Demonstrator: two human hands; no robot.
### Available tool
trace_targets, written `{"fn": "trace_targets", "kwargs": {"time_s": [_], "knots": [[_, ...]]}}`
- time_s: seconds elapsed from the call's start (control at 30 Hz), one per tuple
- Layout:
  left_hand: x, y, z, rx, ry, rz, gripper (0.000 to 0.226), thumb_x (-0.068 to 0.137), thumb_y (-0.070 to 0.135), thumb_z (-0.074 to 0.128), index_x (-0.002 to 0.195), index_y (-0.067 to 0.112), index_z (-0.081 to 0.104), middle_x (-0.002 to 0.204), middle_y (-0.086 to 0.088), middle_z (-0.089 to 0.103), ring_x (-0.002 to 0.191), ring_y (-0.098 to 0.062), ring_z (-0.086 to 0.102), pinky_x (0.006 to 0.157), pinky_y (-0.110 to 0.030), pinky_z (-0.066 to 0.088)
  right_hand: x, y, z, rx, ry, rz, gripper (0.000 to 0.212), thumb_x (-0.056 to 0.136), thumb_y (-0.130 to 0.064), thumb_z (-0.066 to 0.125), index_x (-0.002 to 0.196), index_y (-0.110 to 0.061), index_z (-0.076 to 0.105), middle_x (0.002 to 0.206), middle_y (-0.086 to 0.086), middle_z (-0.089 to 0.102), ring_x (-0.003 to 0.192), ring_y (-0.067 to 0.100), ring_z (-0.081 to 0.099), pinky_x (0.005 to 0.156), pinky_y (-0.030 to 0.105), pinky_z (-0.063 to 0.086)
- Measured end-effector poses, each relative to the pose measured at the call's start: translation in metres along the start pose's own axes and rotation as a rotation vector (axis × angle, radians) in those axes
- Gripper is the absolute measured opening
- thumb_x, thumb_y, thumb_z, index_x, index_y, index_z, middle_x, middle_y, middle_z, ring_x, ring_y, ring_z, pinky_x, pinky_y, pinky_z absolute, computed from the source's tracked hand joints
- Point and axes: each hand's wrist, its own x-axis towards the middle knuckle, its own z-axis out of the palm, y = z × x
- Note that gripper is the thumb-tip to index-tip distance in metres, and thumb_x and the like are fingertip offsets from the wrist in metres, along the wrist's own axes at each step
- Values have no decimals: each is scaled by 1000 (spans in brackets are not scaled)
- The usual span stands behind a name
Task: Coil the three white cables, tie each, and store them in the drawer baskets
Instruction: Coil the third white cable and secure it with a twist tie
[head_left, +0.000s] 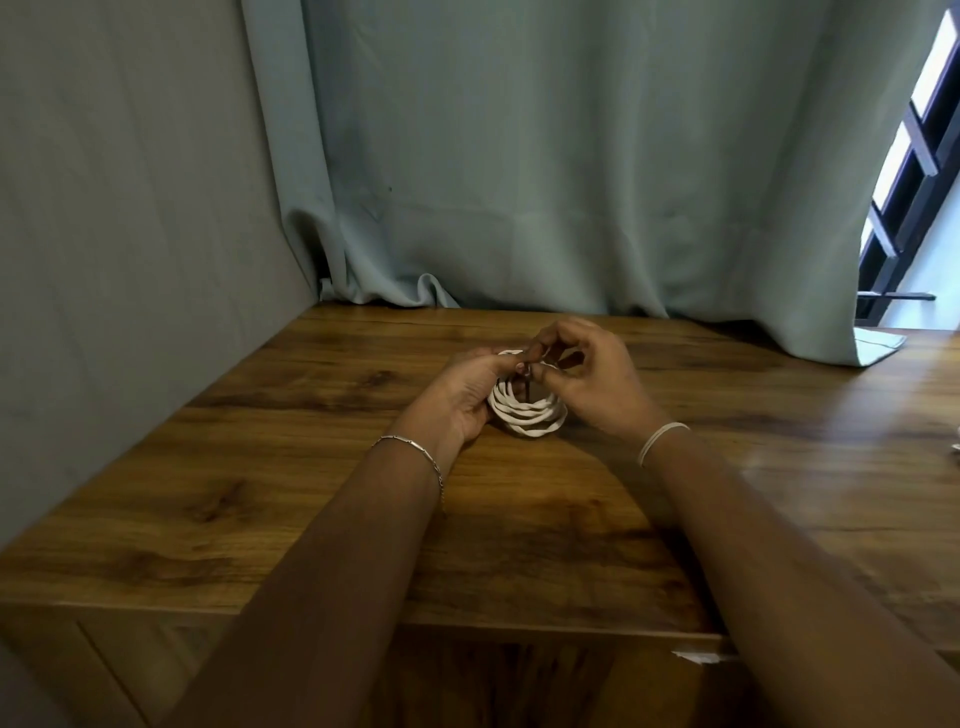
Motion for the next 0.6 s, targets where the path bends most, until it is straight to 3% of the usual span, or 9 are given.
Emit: {"fn": "trace_targets", "kwargs": {"time_s": [0.07, 0.17, 0.23, 0.33, 0.47, 0.6], "knots": [[2, -1, 0, 6, 10, 2, 28, 86, -1, 58, 114, -3, 63, 114, -22, 67, 103, -32, 64, 95, -40, 50, 0, 0, 1, 14, 0, -4, 26, 77, -3, 75, 84, -25, 63, 92, -1, 66, 84, 15, 63, 76, 33, 54], [3, -2, 2, 27, 8, 34, 20, 89, 3, 59, 108, 0, 64, 100, -13, 68, 84, -17, 65, 68, -20, 55, 2, 2, 1, 89, 23, 43, 12, 83, -9, 72, 89, -18, 66, 91, 1, 68, 85, 18, 65, 77, 36, 55], [2, -2, 4, 32, -7, 35, 11, 91, 5, 59, 100, 2, 65, 90, -9, 69, 77, -14, 65, 60, -16, 54, 3, 4, 0, 134, 54, 106, 8, 87, -14, 69, 89, -21, 65, 89, -1, 69, 86, 18, 66, 79, 37, 55], [0, -2, 6, 33, -60, 39, 9, 89, 8, 63, 97, 4, 67, 88, -7, 70, 76, -13, 66, 64, -17, 55, 3, 8, -2, 186, 117, 210, 10, 90, -17, 66, 85, -25, 64, 85, -3, 68, 87, 17, 66, 82, 40, 56], [-3, -3, 8, 94, -95, 110, 17, 84, 5, 69, 100, 5, 68, 94, -11, 71, 80, -16, 67, 69, -20, 56, 3, 8, -1, 373, 239, 380, 3, 84, -15, 72, 82, -15, 70, 83, 9, 71, 81, 26, 68, 80, 49, 57], [-9, -2, 13, 156, -77, 189, 26, 79, 1, 73, 103, 4, 63, 100, -16, 70, 89, -24, 67, 81, -33, 56, 2, -5, -10, 688, 266, 574, 15, 80, 4, 71, 92, -3, 66, 71, 12, 68, 59, 18, 67, 57, 30, 54]]}}
